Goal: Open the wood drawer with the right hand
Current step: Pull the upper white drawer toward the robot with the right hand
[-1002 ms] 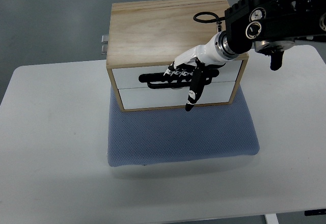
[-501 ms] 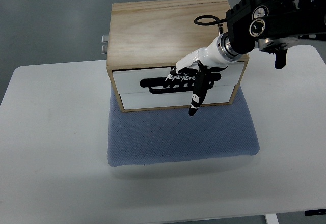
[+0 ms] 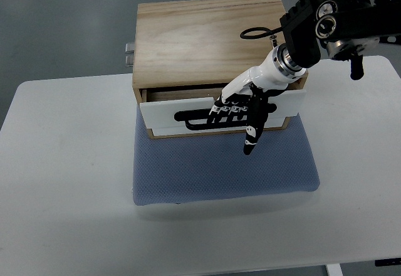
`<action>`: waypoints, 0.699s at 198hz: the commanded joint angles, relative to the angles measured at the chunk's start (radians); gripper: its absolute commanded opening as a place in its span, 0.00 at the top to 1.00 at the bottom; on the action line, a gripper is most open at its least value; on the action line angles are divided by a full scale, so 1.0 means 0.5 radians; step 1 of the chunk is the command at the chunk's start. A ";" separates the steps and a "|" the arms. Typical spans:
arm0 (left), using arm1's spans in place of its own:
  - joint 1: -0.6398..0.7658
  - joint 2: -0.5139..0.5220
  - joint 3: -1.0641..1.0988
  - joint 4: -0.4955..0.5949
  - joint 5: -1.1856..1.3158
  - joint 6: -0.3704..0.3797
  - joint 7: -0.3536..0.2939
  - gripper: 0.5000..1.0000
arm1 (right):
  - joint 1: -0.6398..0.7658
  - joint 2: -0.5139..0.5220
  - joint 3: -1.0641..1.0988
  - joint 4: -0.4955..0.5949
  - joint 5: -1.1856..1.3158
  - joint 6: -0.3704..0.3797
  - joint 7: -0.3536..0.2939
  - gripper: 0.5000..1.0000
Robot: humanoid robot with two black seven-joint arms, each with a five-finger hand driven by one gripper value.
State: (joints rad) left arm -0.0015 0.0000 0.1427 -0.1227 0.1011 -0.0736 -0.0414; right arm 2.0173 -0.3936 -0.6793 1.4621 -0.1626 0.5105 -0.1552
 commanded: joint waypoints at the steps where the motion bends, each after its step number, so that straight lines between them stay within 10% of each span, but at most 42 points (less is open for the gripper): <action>1: 0.000 0.000 0.000 0.000 0.000 0.000 0.000 0.00 | 0.012 -0.001 -0.010 0.024 0.000 0.025 0.001 0.11; 138: 0.000 0.000 0.000 0.000 0.000 0.000 0.000 0.00 | 0.156 -0.063 -0.059 0.193 0.000 0.201 0.019 0.11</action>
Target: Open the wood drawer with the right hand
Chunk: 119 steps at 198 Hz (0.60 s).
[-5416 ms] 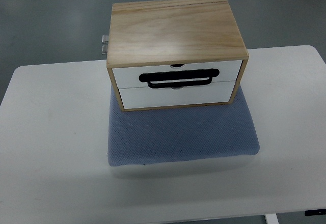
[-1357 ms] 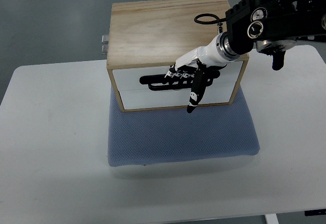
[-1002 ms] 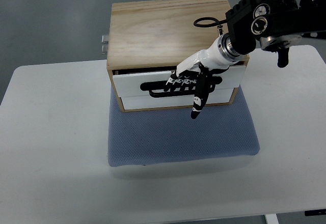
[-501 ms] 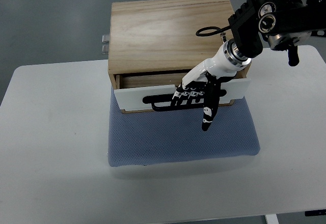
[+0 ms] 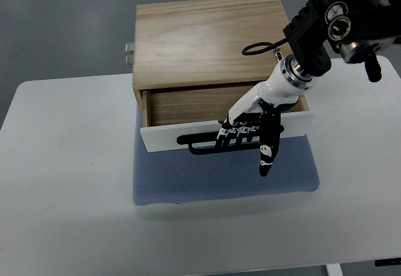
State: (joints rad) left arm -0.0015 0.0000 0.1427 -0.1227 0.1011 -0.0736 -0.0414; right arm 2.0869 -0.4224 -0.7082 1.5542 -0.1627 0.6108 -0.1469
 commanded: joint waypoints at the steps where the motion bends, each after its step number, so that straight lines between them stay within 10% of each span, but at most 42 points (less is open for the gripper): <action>1: 0.000 0.000 0.000 0.000 0.000 0.000 0.000 0.00 | 0.020 -0.008 -0.001 0.009 0.003 0.000 0.002 0.11; 119: 0.000 0.000 0.000 0.000 0.000 0.000 0.000 0.00 | 0.226 -0.097 0.020 0.052 0.013 0.000 0.005 0.11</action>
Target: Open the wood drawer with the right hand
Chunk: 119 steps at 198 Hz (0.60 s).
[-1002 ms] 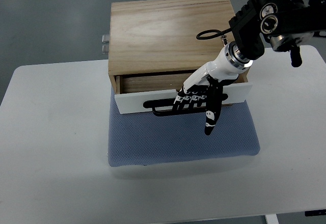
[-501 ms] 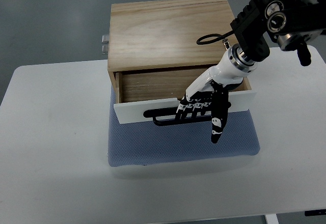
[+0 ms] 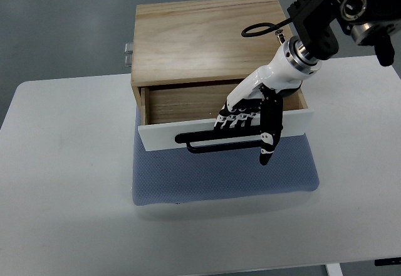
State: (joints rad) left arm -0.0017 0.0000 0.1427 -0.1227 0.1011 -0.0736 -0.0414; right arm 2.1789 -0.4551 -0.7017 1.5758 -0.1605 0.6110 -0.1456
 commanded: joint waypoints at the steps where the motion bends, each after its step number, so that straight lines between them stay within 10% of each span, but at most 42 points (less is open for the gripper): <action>1: 0.000 0.000 0.000 0.000 0.000 0.000 0.000 0.00 | 0.048 -0.038 0.011 0.008 0.008 0.000 0.003 0.11; 119: 0.000 0.000 0.000 0.000 0.000 0.000 0.000 0.00 | -0.001 -0.440 0.446 -0.363 0.542 -0.145 0.123 0.11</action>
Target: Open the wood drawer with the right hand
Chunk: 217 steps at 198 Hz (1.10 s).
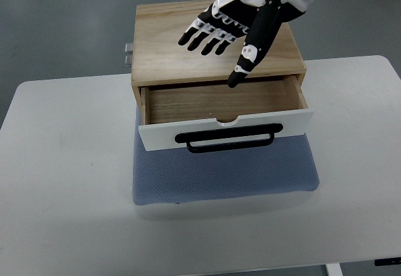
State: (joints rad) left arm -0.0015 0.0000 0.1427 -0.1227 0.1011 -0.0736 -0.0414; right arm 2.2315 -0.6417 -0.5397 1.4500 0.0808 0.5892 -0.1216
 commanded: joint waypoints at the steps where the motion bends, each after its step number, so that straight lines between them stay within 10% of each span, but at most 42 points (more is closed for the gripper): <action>1: 0.000 0.000 0.000 0.000 0.000 0.000 0.000 0.00 | -0.125 -0.073 0.140 -0.126 0.059 -0.120 0.083 0.11; 95: 0.000 0.000 0.000 0.000 -0.003 0.000 0.000 0.00 | -1.432 -0.358 1.543 -0.556 0.025 -0.657 0.127 0.12; 217: 0.000 0.000 0.000 0.000 0.000 0.000 0.000 0.00 | -2.368 0.164 2.708 -1.400 -0.223 -0.813 0.197 0.11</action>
State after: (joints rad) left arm -0.0016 0.0000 0.1427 -0.1227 0.1011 -0.0736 -0.0414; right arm 1.0873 -0.6069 0.7629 0.8115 -0.0063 0.1852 -0.0447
